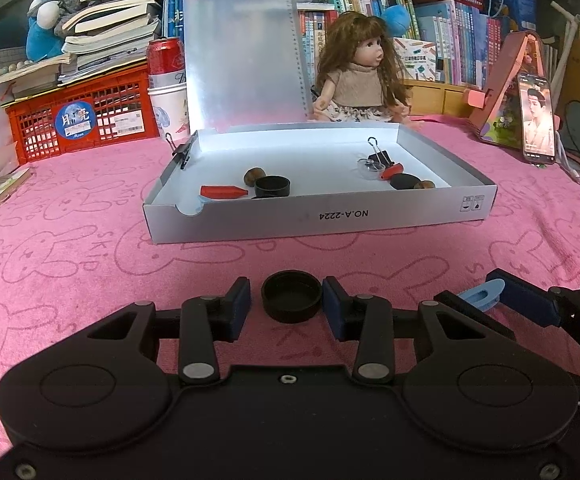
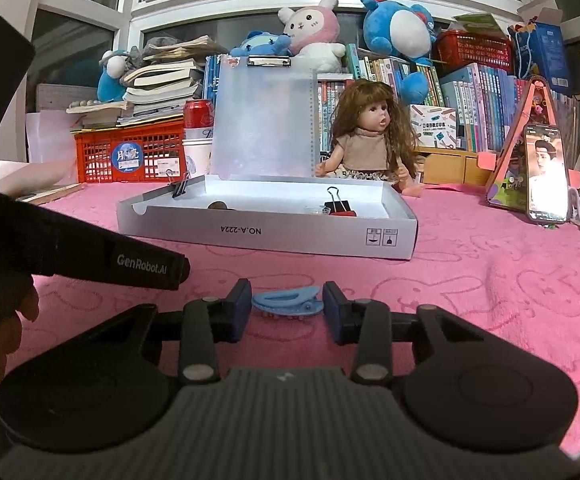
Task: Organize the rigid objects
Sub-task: 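Carry the black cap and light blue clip with both tools into the box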
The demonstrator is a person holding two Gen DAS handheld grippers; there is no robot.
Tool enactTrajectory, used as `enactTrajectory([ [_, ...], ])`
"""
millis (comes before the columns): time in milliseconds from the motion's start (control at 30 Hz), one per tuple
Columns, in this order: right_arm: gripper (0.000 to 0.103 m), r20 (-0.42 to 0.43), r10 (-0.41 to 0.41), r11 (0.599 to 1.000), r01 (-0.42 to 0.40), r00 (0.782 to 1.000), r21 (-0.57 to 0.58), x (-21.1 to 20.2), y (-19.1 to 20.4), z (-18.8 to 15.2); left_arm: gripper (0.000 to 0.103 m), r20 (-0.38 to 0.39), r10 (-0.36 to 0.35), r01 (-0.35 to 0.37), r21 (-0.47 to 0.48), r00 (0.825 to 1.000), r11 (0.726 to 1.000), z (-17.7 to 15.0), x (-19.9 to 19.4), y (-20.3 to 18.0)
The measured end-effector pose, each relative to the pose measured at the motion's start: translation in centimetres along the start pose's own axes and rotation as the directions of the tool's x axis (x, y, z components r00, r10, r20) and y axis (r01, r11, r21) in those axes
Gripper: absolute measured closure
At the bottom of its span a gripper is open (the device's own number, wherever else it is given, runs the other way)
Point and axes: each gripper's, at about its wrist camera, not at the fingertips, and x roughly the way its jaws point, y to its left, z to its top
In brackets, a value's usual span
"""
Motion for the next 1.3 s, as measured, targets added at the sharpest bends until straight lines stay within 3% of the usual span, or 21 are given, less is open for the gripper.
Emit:
enactTrajectory([
  [233,0.059,-0.002,-0.008,1.0,0.008,1.0,0.017,0.3,-0.3,0.4,0.072,-0.001,0.001,-0.001,0.007,1.0,1.0,0.1,0.2,-0.3],
  [700,0.059,-0.025,-0.023,0.998,0.024,0.999,0.065,1.1,-1.1,1.4,0.072,-0.016,0.001,-0.001,-0.001,1.0,1.0,0.7,0.2,-0.4],
  [1300,0.059,-0.029,-0.031,0.996,0.034,0.999,0.085,3.3,-2.8,5.0,0.072,0.031,0.008,-0.008,-0.012,0.999,1.0,5.1,0.8,-0.3],
])
